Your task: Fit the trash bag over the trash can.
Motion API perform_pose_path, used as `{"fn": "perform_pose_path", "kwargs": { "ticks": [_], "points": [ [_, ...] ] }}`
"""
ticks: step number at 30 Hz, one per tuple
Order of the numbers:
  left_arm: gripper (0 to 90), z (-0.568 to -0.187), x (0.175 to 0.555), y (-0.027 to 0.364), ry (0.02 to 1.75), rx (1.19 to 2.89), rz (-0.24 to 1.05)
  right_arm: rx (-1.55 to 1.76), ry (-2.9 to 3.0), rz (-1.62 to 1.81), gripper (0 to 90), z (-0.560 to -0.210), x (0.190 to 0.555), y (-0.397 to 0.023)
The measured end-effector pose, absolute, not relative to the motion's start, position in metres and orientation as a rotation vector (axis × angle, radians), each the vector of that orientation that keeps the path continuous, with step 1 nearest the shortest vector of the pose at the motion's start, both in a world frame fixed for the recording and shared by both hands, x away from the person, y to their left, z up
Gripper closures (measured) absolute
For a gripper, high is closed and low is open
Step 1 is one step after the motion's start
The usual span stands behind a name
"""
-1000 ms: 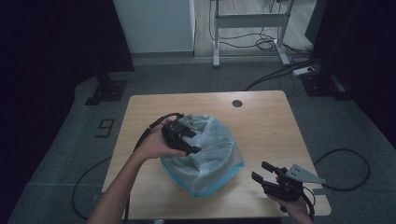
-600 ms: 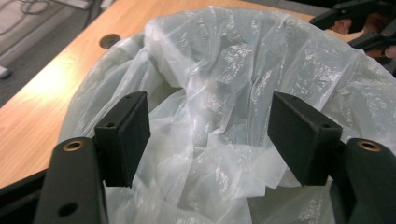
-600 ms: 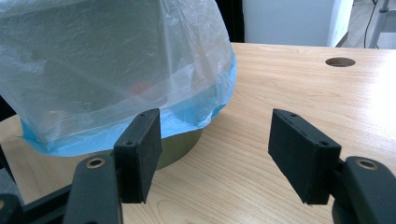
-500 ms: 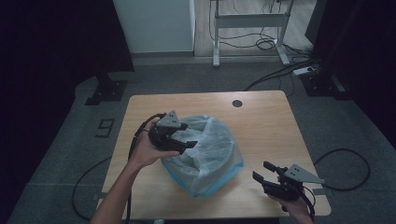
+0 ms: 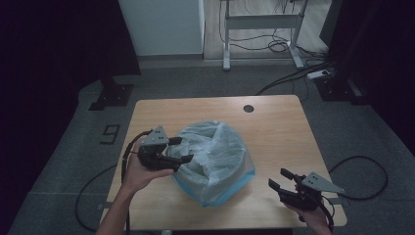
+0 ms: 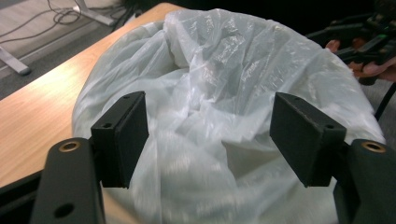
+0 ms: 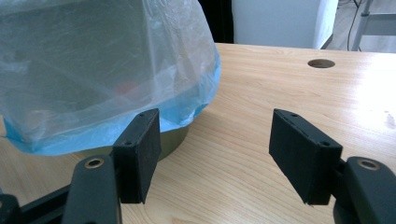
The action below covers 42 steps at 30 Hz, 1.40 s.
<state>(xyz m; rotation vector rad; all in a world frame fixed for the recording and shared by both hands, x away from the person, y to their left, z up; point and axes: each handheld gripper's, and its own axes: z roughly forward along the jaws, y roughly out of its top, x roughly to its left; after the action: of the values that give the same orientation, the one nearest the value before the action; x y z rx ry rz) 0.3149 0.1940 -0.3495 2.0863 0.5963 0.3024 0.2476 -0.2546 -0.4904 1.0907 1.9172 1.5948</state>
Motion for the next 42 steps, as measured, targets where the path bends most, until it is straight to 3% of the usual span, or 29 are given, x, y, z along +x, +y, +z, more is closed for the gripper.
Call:
{"fn": "perform_pose_path", "kwargs": {
  "ticks": [6, 22, 29, 42],
  "points": [
    [28.3, -0.361, 0.302, 0.219, 0.619, 1.996, 0.299, 1.100, 1.920, 1.575, 33.6, -0.494, 0.248, -0.257],
    [27.8, -0.405, 0.264, 0.266, 0.670, 1.968, 0.311, 1.131, 1.951, 1.542, 33.4, -0.506, 0.245, -0.262],
    [27.8, -0.426, 0.263, 0.273, 0.707, 1.963, 0.281, 1.137, 1.957, 1.534, 33.4, -0.509, 0.246, -0.262],
    [27.1, -0.426, 0.267, 0.271, 0.706, 1.974, 0.281, 1.110, 1.955, 1.530, 33.3, -0.507, 0.246, -0.260]
  ]
}}
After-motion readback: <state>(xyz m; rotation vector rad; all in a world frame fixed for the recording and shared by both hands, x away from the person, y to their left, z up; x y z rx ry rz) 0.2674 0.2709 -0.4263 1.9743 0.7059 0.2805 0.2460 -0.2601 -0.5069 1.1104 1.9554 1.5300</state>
